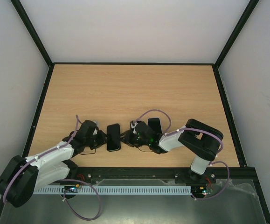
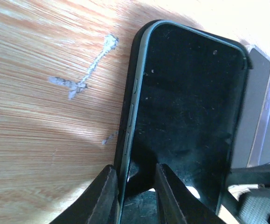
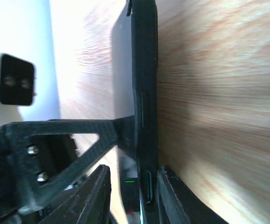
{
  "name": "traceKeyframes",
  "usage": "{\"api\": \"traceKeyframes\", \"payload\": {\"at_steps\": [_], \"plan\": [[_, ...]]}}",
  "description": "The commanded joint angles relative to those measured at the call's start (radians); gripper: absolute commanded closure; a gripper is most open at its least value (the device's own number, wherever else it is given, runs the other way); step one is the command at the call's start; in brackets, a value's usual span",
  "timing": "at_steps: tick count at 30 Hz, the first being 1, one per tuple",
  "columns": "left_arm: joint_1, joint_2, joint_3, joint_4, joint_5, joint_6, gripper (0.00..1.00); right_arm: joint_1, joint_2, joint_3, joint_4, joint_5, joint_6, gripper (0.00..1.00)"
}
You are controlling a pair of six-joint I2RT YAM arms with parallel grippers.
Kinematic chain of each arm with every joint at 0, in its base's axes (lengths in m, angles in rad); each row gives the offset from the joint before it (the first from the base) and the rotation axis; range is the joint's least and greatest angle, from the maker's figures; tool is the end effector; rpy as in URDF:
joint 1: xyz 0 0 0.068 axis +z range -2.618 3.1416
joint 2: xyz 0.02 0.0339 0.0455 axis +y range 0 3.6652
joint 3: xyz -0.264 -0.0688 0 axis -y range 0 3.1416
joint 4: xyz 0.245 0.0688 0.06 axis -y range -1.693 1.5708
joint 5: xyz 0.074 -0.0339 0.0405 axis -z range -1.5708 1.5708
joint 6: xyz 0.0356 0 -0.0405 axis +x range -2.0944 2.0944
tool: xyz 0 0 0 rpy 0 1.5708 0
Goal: Put the phone into the phone case
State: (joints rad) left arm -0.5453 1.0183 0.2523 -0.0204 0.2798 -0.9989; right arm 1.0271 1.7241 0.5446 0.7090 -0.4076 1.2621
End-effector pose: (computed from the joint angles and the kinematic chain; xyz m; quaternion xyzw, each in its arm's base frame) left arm 0.1454 -0.0997 0.1350 -0.1538 0.9036 -0.3564 0.1813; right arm 0.1453 0.2677 0.1224 -0.0072 0.8415 0.5375 0.0546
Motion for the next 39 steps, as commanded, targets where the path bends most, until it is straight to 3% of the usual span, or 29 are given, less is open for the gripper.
{"api": "traceKeyframes", "payload": {"at_steps": [1, 12, 18, 25, 31, 35, 39], "plan": [[0.0, -0.032, -0.012, -0.041, -0.016, -0.01, 0.74, 0.003, -0.015, -0.004, 0.236, -0.066, 0.063, 0.71], [0.007, -0.04, -0.024, -0.006, 0.028, -0.019, 0.71, 0.003, 0.077, 0.013, 0.276, -0.08, 0.072, 0.69], [0.011, -0.04, -0.041, 0.019, 0.055, -0.034, 0.71, 0.001, 0.07, 0.018, 0.158, -0.004, 0.019, 0.85], [0.035, -0.095, -0.054, 0.062, 0.133, -0.053, 0.69, -0.019, 0.039, -0.051, 0.256, -0.023, 0.02, 0.95], [0.123, -0.259, -0.027, -0.01, 0.194, -0.046, 0.55, -0.03, -0.048, -0.123, 0.375, -0.103, -0.009, 0.96], [0.178, -0.343, 0.024, -0.075, 0.244, -0.006, 0.44, -0.03, -0.17, -0.167, 0.336, -0.096, -0.052, 0.96], [0.197, -0.395, 0.053, -0.024, 0.357, -0.001, 0.32, -0.03, -0.296, -0.172, 0.283, -0.148, -0.103, 0.96]]}}
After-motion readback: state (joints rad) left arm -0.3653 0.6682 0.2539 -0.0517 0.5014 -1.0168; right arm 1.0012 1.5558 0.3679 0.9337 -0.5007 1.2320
